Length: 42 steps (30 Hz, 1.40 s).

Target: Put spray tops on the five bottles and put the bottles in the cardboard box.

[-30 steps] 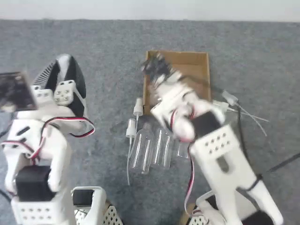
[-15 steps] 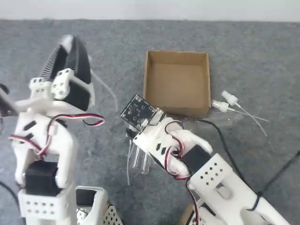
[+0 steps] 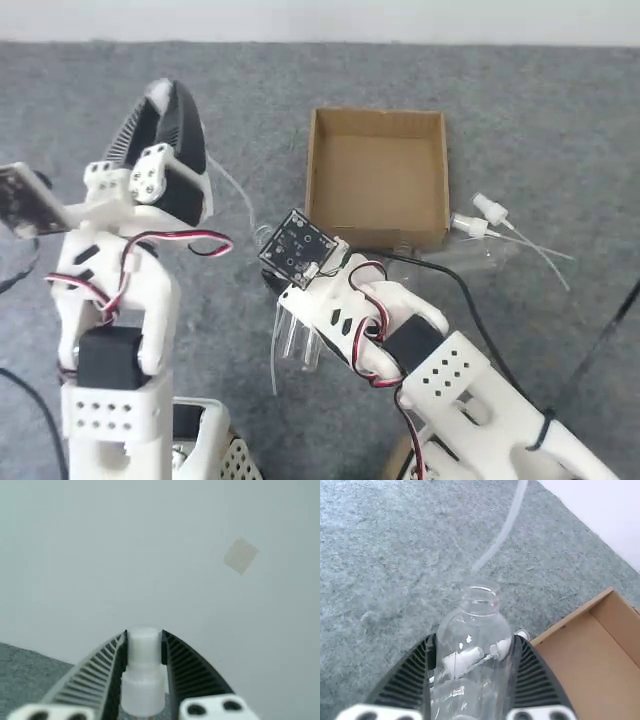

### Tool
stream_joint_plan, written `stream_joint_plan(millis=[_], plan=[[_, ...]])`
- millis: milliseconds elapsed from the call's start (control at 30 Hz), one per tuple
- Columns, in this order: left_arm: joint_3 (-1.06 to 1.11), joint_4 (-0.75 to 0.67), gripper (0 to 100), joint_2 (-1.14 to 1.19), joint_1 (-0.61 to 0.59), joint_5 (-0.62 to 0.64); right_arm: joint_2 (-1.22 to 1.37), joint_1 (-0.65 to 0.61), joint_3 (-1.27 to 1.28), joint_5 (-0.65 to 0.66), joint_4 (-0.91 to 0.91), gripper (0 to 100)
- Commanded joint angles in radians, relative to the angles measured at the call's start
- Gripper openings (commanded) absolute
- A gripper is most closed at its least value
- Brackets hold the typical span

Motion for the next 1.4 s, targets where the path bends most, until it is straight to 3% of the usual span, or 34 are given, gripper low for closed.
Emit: stream_joint_plan(millis=[0,467,733,900,1067,1367], plan=[[-0.001,-0.040,1,-0.011,0.003,-0.015,-0.053,-0.004,-0.011,-0.012,-0.027,0.7],[0.122,-0.038,1,-0.020,0.032,-0.017,-0.053,-0.001,-0.011,-0.012,-0.036,0.9],[0.099,0.140,1,-0.020,0.100,-0.018,-0.053,0.008,0.020,-0.006,-0.039,0.7],[0.107,0.203,1,-0.020,0.104,-0.081,-0.051,0.042,0.083,-0.017,-0.213,0.6],[0.133,0.206,1,-0.020,0.150,-0.129,-0.044,0.044,0.167,-0.193,-0.440,0.6],[0.203,0.203,1,-0.012,0.203,-0.183,-0.051,0.042,0.213,-0.233,-0.527,0.6]])
